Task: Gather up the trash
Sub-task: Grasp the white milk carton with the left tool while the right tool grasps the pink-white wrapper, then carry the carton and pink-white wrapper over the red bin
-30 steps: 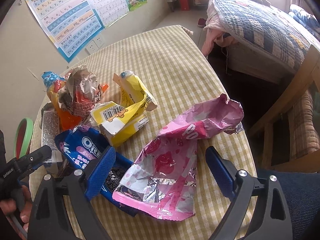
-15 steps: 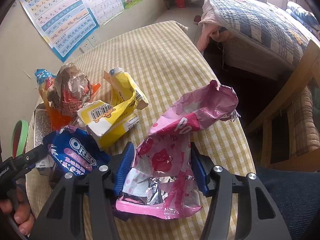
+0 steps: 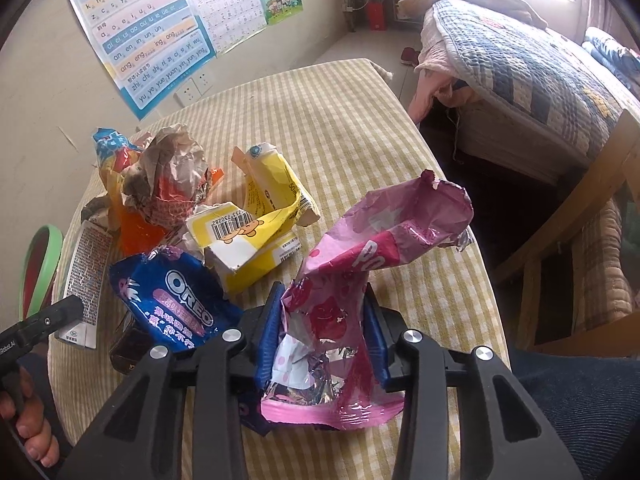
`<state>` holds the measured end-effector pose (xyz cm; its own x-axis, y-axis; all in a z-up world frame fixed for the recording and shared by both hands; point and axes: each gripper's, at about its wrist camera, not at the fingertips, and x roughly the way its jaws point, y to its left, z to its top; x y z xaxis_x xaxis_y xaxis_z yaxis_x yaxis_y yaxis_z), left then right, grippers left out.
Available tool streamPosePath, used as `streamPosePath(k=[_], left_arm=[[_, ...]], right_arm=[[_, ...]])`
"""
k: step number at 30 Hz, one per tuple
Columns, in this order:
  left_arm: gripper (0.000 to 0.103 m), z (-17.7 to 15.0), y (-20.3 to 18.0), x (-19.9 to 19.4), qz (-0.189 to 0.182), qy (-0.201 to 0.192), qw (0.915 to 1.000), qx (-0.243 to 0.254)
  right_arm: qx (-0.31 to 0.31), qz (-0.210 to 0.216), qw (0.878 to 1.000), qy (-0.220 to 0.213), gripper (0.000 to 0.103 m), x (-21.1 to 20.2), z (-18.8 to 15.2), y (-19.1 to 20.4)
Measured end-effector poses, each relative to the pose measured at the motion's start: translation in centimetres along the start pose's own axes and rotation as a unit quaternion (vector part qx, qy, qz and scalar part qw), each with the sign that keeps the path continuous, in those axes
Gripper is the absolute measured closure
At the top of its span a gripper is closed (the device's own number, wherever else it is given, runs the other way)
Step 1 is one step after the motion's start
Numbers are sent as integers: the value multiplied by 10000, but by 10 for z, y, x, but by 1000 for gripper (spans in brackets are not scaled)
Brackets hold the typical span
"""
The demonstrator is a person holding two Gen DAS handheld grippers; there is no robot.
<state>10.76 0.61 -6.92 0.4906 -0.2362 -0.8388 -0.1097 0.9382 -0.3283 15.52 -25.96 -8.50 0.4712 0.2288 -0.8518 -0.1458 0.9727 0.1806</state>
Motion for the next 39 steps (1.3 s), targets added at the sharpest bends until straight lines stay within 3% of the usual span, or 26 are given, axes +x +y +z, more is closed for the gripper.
streamPosePath(k=[6,18,20,30,39], left_arm=[[48,-11,6,-2,545,101,9982,236],[45,-14,4,22,996,256,9943,279],[51,-14,2,22,1126,236,9929,299],[52,-14,8,3,1008,92,9945,270],[52,-14,3,-30,1073,-363,9918,590]], right_arm=[[34,-22,10000,-24,66,0,1,-1],[19,-27,10000,7,66,2,0,0],[3,-32,10000,3,66,2,0,0],[-60,-20,9999,-101,66,-3,1,2],[-501,-98,9971,-563,66,-32,2,24]])
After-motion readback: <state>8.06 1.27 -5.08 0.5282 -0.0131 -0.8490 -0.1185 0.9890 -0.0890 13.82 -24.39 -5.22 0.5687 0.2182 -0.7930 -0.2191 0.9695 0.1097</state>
